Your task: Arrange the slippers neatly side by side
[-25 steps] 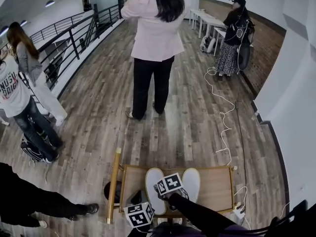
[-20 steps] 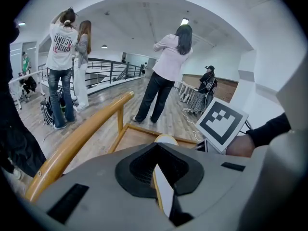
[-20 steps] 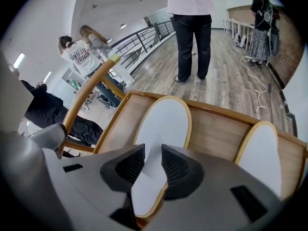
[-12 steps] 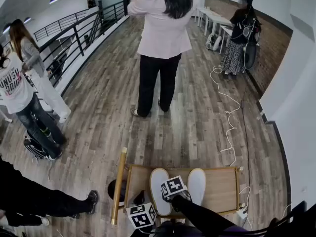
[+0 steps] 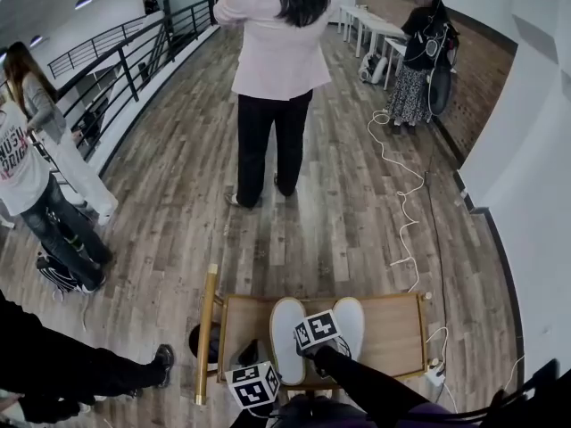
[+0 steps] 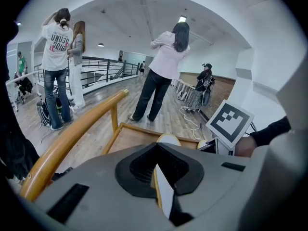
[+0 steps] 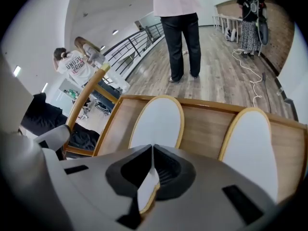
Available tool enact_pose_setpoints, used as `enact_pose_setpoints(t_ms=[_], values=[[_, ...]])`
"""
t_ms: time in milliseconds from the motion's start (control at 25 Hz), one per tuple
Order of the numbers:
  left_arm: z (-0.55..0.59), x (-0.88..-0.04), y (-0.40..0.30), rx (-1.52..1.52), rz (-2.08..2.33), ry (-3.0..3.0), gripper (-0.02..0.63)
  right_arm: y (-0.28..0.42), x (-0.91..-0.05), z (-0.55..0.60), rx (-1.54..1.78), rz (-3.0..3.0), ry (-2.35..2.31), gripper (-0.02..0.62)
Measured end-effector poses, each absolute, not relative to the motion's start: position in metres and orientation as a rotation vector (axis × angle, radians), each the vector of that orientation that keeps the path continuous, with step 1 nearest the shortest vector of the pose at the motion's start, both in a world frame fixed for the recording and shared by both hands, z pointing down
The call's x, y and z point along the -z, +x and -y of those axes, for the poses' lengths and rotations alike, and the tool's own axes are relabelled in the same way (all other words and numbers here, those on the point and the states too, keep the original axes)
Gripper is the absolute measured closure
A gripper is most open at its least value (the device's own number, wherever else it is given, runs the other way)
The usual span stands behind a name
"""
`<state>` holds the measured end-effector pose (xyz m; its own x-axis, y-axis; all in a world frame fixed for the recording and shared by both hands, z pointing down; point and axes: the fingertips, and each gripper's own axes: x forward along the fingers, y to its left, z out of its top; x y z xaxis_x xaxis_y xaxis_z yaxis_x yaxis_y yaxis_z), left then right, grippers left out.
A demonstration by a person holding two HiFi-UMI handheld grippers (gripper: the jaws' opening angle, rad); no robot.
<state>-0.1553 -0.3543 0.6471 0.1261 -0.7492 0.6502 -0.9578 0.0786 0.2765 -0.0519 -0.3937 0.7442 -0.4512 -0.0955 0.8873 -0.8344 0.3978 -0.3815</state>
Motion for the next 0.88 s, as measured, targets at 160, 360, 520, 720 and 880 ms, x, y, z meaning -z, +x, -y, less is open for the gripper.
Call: enact_pose_setpoints(t_ms=[160, 360, 520, 720, 880], values=[[0.359, -0.648, -0.15, -0.376, 1.651, 1.723, 0.607, -0.031, -0.744, 0.396, -1.156, 1.796, 0.832, 0.591], [0.365, -0.647, -0.139, -0.369, 1.628, 1.755, 0.607, -0.008, -0.743, 0.397, -1.266, 1.765, 0.914, 0.591], [0.366, -0.646, -0.131, -0.365, 1.611, 1.77, 0.607, 0.004, -0.741, 0.395, -1.274, 1.751, 0.932, 0.591], [0.367, -0.644, -0.125, -0.373, 1.597, 1.789, 0.607, 0.01, -0.743, 0.39, -1.234, 1.74, 0.881, 0.589], [0.367, -0.643, -0.126, -0.371, 1.597, 1.796, 0.607, 0.012, -0.747, 0.389, -1.237, 1.731, 0.893, 0.589]])
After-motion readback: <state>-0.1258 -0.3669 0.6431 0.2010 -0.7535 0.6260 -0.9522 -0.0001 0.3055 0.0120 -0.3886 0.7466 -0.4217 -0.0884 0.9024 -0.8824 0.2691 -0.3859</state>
